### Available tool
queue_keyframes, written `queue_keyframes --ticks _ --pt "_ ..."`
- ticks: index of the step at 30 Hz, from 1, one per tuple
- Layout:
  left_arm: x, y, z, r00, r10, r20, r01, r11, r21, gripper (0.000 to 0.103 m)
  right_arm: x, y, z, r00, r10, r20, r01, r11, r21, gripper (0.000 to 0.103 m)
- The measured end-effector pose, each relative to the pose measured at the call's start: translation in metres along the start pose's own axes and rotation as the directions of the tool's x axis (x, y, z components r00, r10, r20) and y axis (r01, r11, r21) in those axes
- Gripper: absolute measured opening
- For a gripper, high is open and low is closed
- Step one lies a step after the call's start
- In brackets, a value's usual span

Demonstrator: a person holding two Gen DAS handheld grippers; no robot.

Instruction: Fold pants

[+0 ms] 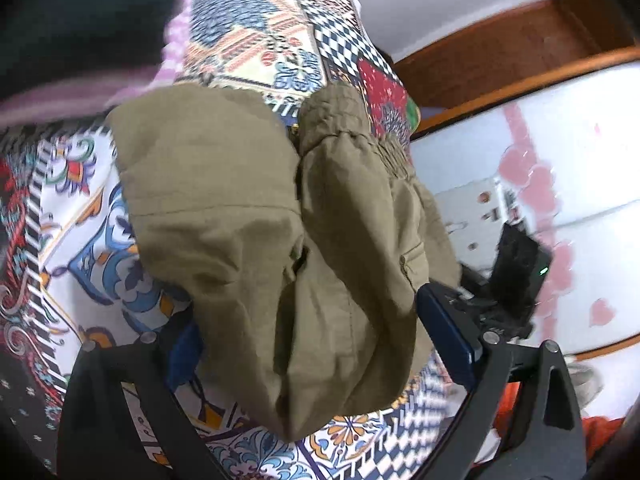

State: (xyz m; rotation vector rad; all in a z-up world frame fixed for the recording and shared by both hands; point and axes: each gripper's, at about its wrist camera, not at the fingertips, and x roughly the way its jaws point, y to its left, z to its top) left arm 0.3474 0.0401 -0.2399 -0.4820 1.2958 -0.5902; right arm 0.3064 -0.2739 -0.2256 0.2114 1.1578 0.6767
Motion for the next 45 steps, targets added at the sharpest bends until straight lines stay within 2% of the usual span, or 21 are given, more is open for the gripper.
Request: queue_keyframes --ticks 4,6,14,17,20,25,28,32,40,45 --pt "0.021 -0.025 0.007 0.990 0.138 -0.025 -0.136 0.988 0.073 0.098 0.002 -0.001 0.002 1.000 0.001 -0.002 -0.001 1.000 0.004 0.067" --pt "0.031 -0.033 0.008 0.983 0.181 -0.031 -0.177 0.979 0.106 0.101 0.003 -0.002 0.003 1.000 0.003 -0.003 -0.003 1.000 0.008 0.067" --pt "0.045 -0.041 0.011 0.975 0.222 -0.007 -0.219 0.966 0.139 0.101 0.009 0.001 0.006 1.000 0.008 -0.004 -0.008 1.000 0.004 0.068" --pt "0.046 -0.046 0.009 0.969 0.244 0.026 -0.245 0.957 0.154 0.090 0.009 0.003 0.007 1.000 -0.004 0.008 0.004 1.000 -0.009 0.065" --pt "0.044 -0.054 0.010 0.961 0.267 0.066 -0.275 0.944 0.184 0.078 0.008 0.009 0.009 1.000 -0.006 0.025 0.006 1.000 -0.027 0.056" --pt "0.038 -0.079 0.000 0.930 0.340 0.140 -0.367 0.886 0.283 0.052 0.004 0.020 0.014 0.998 -0.035 0.055 0.039 0.997 -0.063 0.041" --pt "0.032 -0.086 -0.006 0.916 0.364 0.169 -0.400 0.864 0.305 0.044 -0.001 0.022 0.017 0.997 -0.028 0.066 0.032 0.998 -0.060 0.037" --pt "0.028 -0.091 -0.012 0.906 0.379 0.188 -0.421 0.852 0.311 0.038 -0.010 0.033 0.016 0.996 -0.034 0.085 0.040 0.996 -0.079 0.034" --pt "-0.005 -0.102 -0.025 0.898 0.369 0.241 -0.430 0.855 0.290 0.034 -0.033 0.065 0.021 0.989 -0.028 0.144 0.047 0.990 -0.130 0.034" --pt "-0.038 -0.112 -0.033 0.878 0.362 0.314 -0.451 0.846 0.284 0.033 -0.050 0.091 0.028 0.981 -0.024 0.190 0.059 0.982 -0.181 0.034"
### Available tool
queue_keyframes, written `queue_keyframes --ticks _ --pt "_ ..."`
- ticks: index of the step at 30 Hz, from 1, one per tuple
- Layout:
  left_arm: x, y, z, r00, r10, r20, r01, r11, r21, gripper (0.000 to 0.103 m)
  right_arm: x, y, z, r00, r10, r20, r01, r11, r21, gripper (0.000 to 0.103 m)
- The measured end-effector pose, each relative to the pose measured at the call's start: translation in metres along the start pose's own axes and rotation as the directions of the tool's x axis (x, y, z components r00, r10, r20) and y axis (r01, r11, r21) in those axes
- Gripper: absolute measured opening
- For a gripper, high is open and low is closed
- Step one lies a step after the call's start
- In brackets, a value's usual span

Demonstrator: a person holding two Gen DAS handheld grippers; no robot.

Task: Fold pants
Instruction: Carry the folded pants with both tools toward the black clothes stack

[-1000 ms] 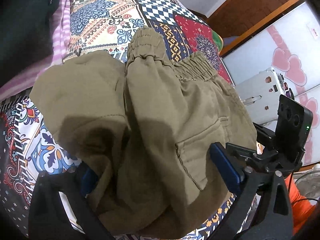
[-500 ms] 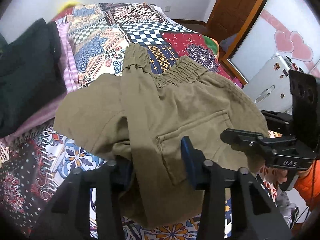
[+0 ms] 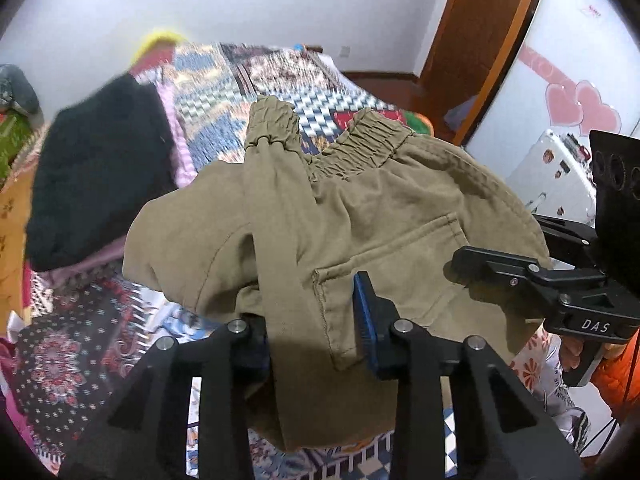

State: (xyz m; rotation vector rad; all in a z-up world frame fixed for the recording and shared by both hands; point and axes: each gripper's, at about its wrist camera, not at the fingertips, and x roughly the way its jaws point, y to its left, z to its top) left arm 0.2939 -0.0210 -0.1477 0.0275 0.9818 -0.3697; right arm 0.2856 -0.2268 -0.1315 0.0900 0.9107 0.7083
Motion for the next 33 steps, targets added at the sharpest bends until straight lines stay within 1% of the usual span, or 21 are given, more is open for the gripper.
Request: queue_keyframes --ticks 8,12,18,23,27,31,33 --pt "-0.051 0.026 0.014 0.993 0.051 0.107 -0.046 0.998 -0.049 0.033 -0.008 0.036 0.039 0.997 0.018 0.082 -0.013 0.998 -0.062 0.034" --pt "-0.069 0.047 0.027 0.985 0.092 0.149 -0.082 0.994 -0.071 0.033 0.000 0.056 0.067 0.992 0.036 0.122 -0.025 0.995 -0.098 0.034" --pt "-0.089 0.094 0.047 0.966 0.151 0.209 -0.128 0.985 -0.118 0.033 0.023 0.082 0.104 0.984 0.067 0.163 -0.041 0.986 -0.159 0.034" --pt "-0.093 0.134 0.056 0.952 0.193 0.239 -0.158 0.975 -0.158 0.033 0.052 0.099 0.131 0.979 0.092 0.181 -0.057 0.980 -0.191 0.034" --pt "-0.084 0.172 0.068 0.942 0.229 0.247 -0.185 0.964 -0.192 0.033 0.088 0.106 0.153 0.976 0.111 0.187 -0.076 0.979 -0.189 0.034" --pt "-0.060 0.215 0.080 0.941 0.254 0.224 -0.205 0.954 -0.221 0.033 0.129 0.110 0.172 0.976 0.118 0.181 -0.084 0.979 -0.185 0.034" --pt "-0.045 0.237 0.085 0.942 0.255 0.216 -0.202 0.949 -0.242 0.033 0.152 0.109 0.180 0.978 0.116 0.173 -0.084 0.980 -0.183 0.034"
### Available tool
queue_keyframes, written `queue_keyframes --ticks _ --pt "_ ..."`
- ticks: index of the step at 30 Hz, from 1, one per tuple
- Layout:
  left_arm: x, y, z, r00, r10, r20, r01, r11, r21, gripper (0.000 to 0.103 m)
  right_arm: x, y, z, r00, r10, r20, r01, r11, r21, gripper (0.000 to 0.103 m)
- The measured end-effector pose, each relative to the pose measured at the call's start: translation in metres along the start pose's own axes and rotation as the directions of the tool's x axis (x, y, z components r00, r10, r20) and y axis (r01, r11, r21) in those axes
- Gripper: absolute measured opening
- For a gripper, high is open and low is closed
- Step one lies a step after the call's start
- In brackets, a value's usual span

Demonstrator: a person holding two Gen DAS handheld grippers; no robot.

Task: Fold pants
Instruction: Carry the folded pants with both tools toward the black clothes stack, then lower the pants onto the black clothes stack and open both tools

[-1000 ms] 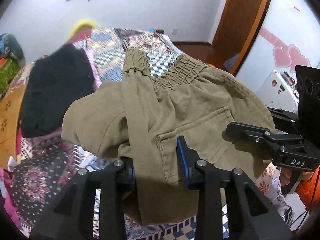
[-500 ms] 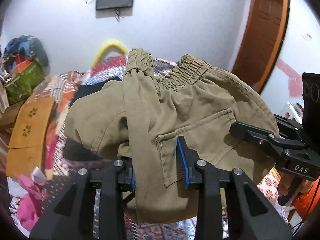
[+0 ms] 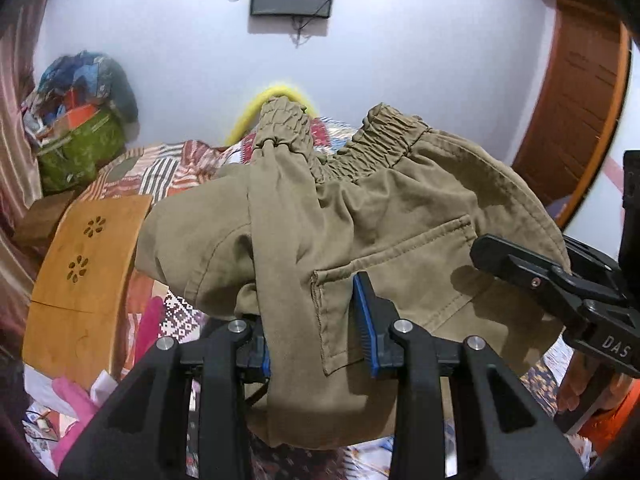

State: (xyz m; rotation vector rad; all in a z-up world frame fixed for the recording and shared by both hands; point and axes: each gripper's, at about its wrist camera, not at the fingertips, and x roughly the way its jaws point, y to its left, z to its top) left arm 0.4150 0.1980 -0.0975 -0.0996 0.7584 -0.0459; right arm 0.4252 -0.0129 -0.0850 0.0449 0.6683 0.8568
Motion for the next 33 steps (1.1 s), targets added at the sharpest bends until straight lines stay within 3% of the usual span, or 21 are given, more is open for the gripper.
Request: queue_keyframes --ticks 8,13,18,22,25,27,29,33 --pt "0.090 0.053 0.011 0.998 -0.035 -0.049 0.029 0.994 -0.109 0.033 0.066 -0.022 -0.006 0.999 -0.028 -0.038 0.029 0.999 0.024 0.034" --pt "0.113 0.058 0.012 0.999 -0.019 -0.038 0.015 0.996 -0.093 0.036 0.089 -0.038 -0.015 0.997 -0.036 -0.074 0.041 0.997 0.062 0.034" --pt "0.124 0.066 0.004 0.998 -0.019 -0.060 0.013 0.995 -0.095 0.049 0.099 -0.047 -0.028 0.990 -0.041 -0.137 0.053 0.995 0.086 0.035" --pt "0.125 0.071 -0.003 0.997 -0.003 -0.072 -0.004 0.995 -0.103 0.071 0.097 -0.046 -0.031 0.984 -0.050 -0.170 0.063 0.996 0.069 0.039" --pt "0.123 0.082 -0.005 0.996 -0.009 -0.089 -0.006 0.984 -0.175 0.085 0.095 -0.046 -0.030 0.978 -0.057 -0.201 0.072 0.995 0.072 0.048" --pt "0.120 0.089 -0.006 0.995 -0.040 -0.093 0.018 0.974 -0.226 0.085 0.091 -0.046 -0.029 0.974 -0.074 -0.212 0.090 0.994 0.068 0.058" --pt "0.113 0.091 -0.008 0.995 -0.037 -0.091 0.015 0.971 -0.237 0.085 0.085 -0.046 -0.029 0.974 -0.089 -0.208 0.102 0.993 0.055 0.061" --pt "0.091 0.084 -0.010 0.997 0.030 -0.075 -0.045 0.977 -0.209 0.086 0.067 -0.046 -0.026 0.976 -0.110 -0.187 0.120 0.992 0.046 0.066"
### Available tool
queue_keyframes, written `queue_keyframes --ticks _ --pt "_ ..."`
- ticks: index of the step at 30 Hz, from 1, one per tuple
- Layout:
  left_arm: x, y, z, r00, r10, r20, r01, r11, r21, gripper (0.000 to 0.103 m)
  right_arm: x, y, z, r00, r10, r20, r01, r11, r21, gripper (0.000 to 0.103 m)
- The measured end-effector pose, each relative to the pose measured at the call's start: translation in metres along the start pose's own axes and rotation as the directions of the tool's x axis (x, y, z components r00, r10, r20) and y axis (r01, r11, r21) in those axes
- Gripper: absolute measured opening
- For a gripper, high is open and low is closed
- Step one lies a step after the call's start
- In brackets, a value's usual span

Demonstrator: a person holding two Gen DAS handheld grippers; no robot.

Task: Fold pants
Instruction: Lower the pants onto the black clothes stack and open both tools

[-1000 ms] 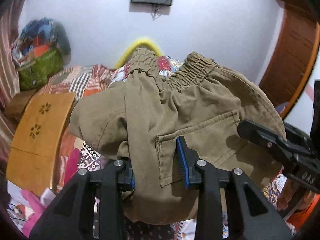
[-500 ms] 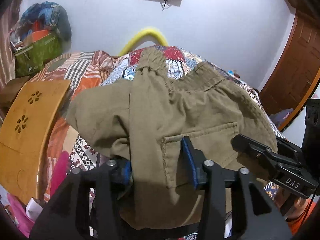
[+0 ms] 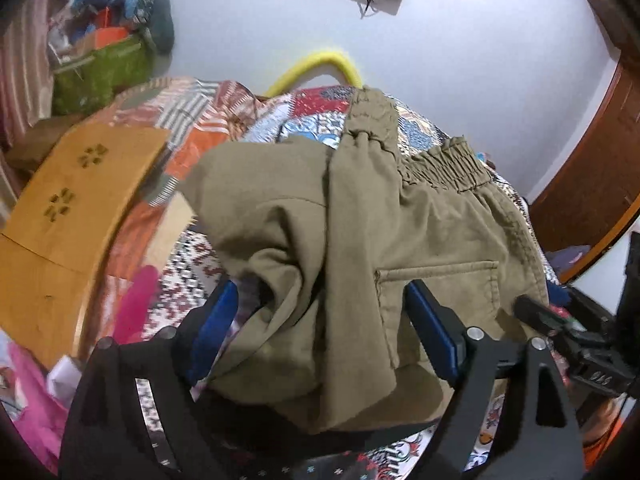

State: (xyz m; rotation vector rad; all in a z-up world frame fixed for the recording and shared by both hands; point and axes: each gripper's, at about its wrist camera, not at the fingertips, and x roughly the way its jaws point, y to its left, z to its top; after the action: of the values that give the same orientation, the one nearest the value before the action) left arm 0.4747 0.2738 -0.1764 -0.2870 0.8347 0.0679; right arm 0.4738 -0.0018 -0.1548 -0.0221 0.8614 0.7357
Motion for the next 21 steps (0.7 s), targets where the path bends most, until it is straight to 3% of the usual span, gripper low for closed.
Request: queue_keyframes --ticks 6,11,17,21 --pt "-0.051 -0.001 -0.009 0.996 0.049 0.071 -0.047 0.999 -0.019 0.086 -0.055 0.003 0.001 0.998 -0.007 0.066 0.007 1.000 -0.004 0.066" --pt "-0.113 -0.027 -0.017 0.987 0.050 0.154 -0.057 0.998 0.040 0.086 -0.119 0.018 -0.001 0.987 -0.033 0.157 0.040 0.998 -0.040 0.066" --pt "-0.207 -0.078 -0.045 0.963 0.002 0.270 -0.044 0.988 0.147 0.086 -0.215 0.050 -0.017 0.951 -0.036 0.308 0.061 0.996 -0.071 0.067" --pt "-0.273 -0.115 -0.072 0.931 -0.030 0.363 -0.046 0.979 0.198 0.086 -0.283 0.076 -0.038 0.903 -0.048 0.426 0.094 0.992 -0.087 0.070"
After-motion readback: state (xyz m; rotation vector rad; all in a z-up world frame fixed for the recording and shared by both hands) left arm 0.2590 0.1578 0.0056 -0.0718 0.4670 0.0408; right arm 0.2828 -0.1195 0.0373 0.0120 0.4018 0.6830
